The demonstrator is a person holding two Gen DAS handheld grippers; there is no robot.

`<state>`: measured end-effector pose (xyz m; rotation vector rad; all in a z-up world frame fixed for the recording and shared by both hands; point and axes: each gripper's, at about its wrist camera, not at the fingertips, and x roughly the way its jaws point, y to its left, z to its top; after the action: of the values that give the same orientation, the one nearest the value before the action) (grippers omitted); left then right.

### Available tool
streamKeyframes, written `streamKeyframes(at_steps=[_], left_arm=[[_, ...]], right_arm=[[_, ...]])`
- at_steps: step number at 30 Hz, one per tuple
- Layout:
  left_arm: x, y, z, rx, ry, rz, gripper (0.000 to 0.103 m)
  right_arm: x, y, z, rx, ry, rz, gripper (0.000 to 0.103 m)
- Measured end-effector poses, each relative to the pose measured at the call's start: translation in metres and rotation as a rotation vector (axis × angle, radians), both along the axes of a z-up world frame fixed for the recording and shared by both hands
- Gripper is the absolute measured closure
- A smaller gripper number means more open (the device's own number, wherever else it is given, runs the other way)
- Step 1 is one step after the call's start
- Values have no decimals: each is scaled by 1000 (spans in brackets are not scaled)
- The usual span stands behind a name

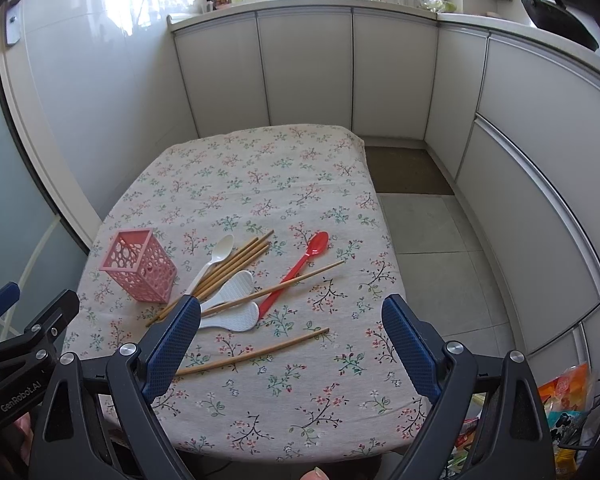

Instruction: Organize utensils

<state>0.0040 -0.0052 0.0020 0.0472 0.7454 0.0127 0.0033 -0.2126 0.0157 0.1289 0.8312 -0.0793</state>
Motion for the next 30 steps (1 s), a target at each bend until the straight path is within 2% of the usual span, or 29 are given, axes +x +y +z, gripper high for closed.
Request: streamKeyframes(at_steps=[30], left_arm=[[1,-4,3,1,0,-6,0]], right_arm=[[0,-2,0,4,-2,-5,9]])
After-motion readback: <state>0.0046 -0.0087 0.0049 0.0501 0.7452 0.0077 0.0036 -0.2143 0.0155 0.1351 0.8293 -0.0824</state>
